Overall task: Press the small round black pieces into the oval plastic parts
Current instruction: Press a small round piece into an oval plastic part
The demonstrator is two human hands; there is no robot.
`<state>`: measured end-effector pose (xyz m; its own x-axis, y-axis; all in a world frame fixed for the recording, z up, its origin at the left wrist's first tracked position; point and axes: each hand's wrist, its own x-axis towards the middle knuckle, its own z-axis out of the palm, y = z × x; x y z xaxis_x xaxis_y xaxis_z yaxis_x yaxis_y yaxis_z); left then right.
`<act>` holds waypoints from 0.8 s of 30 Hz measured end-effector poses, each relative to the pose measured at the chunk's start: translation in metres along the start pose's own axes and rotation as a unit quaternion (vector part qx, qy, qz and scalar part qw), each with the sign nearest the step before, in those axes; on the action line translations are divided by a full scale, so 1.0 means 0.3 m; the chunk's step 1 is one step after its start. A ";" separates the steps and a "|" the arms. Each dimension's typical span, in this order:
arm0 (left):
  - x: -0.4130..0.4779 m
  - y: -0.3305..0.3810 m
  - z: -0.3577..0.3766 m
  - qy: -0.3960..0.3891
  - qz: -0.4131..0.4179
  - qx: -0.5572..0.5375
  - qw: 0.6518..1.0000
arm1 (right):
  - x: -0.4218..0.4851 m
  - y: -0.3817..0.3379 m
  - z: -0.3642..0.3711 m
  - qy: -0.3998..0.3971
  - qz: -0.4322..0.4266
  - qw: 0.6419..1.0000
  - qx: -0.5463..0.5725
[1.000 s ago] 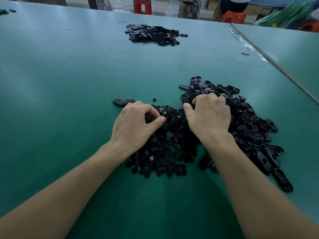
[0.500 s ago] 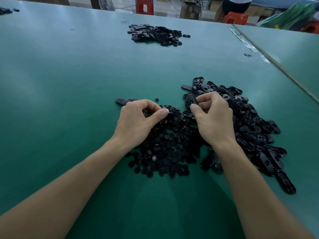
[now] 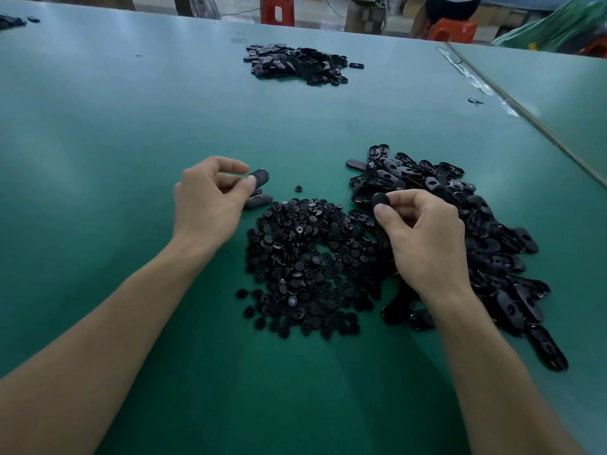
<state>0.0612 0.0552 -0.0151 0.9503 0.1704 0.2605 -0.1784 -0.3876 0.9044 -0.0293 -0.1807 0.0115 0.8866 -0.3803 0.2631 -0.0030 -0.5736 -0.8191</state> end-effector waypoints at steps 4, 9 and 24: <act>0.028 -0.034 -0.037 0.025 -0.018 0.112 0.993 | -0.011 0.006 -0.009 0.003 -0.003 1.000 -0.007; 0.019 -0.040 -0.040 0.041 0.015 0.196 0.980 | -0.014 0.008 -0.011 0.018 -0.006 1.000 -0.004; -0.178 0.133 0.090 -0.165 0.141 -0.101 0.971 | -0.049 -0.036 0.031 -0.163 -0.082 0.969 0.164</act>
<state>0.0102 0.0060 -0.0020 0.8806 -0.2291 0.4149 -0.4578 -0.1852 0.8695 -0.0379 -0.1622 0.0118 0.9618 -0.0236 0.2727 0.2505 -0.3250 -0.9119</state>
